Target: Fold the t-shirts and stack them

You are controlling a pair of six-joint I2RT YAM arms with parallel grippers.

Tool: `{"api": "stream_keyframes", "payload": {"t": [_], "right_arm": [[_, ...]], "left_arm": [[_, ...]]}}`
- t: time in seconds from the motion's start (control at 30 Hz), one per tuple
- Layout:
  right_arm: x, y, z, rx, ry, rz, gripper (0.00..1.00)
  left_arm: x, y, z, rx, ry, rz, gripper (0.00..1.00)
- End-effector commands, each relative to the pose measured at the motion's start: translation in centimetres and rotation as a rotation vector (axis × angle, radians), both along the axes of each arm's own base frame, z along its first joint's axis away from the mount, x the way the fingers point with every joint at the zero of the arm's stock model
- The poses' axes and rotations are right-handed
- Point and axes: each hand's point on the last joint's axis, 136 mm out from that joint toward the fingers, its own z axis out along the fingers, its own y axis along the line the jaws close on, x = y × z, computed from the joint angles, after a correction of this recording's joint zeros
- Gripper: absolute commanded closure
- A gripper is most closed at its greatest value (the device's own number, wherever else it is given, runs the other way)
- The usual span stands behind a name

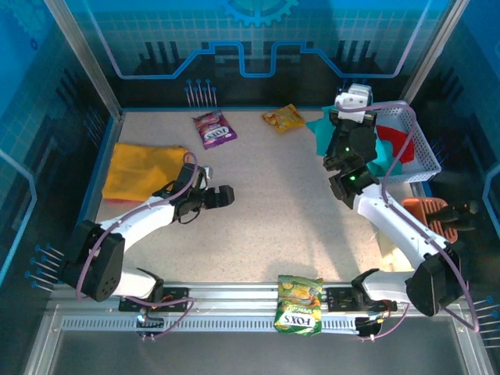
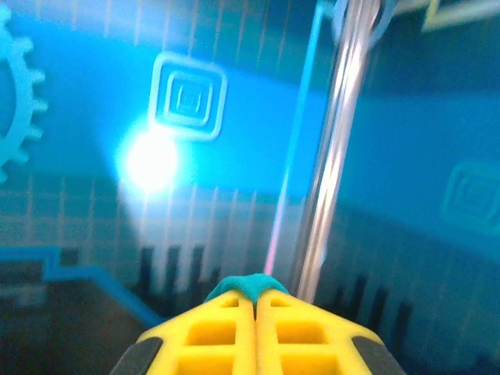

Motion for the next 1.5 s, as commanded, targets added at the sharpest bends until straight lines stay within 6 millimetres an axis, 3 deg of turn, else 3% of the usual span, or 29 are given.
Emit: {"api": "stream_keyframes", "payload": {"t": [0.0, 0.2, 0.3, 0.53, 0.7, 0.73, 0.77, 0.87, 0.9, 0.97, 1.1, 1.17, 1.27, 1.47], "right_arm": [[-4.0, -0.6, 5.2, -0.058, -0.175, -0.139, 1.0], [-4.3, 6.6, 7.1, -0.186, -0.178, -0.002, 1.0], [-3.5, 9.7, 5.7, -0.165, -0.079, 0.095, 1.0], [-2.4, 17.4, -3.9, -0.072, 0.252, 0.375, 1.0], [-1.8, 21.1, -13.4, 0.033, 0.573, 0.497, 1.0], [-1.8, 22.1, -14.9, 0.046, 0.629, 0.535, 0.95], [-1.9, 23.4, -16.8, 0.053, 0.702, 0.59, 0.83], [-2.2, 26.3, -20.7, 0.064, 0.888, 0.719, 0.24], [-2.1, 26.6, -21.9, 0.087, 0.942, 0.749, 0.1], [-1.8, 26.2, -23.6, 0.156, 1.022, 0.753, 0.01], [-1.3, 23.1, -25.3, 0.252, 1.052, 0.696, 0.0], [-1.2, 21.0, -25.8, 0.298, 1.042, 0.657, 0.0], [-1.3, 17.0, -26.7, 0.433, 1.044, 0.584, 0.0], [-2.5, 9.7, -29.7, 0.646, 1.08, 0.416, 0.0]], "left_arm": [[0.8, -1.3, 1.1, -0.053, -0.011, -0.012, 0.03], [1.0, -1.4, 1.3, -0.063, -0.01, -0.01, 0.03], [0.8, -1.3, 1.8, -0.057, -0.016, -0.012, 0.03], [0.4, 0.3, 3.7, -0.016, -0.015, 0.029, 0.02], [-0.4, 2.3, 5.2, 0.019, -0.012, 0.085, 0.02], [-0.7, 2.7, 5.3, 0.031, -0.013, 0.094, 0.02], [-1.1, 3.2, 5.4, 0.045, -0.01, 0.107, 0.02], [-2.3, 4.4, 4.8, 0.085, 0.014, 0.141, 0.02], [-2.6, 4.8, 4.5, 0.097, 0.026, 0.162, 0.04], [-3.3, 5.3, 3.9, 0.122, 0.044, 0.179, 0.07], [-4.7, 3.9, 2.7, 0.16, 0.076, 0.133, 0.07], [-5.3, 2.3, 2.4, 0.137, 0.087, 0.105, 0.09], [-6.0, -0.7, 2.0, 0.075, 0.094, 0.058, 0.2], [-6.6, -5.9, 0.9, 0.072, 0.104, -0.03, 0.24]]}}
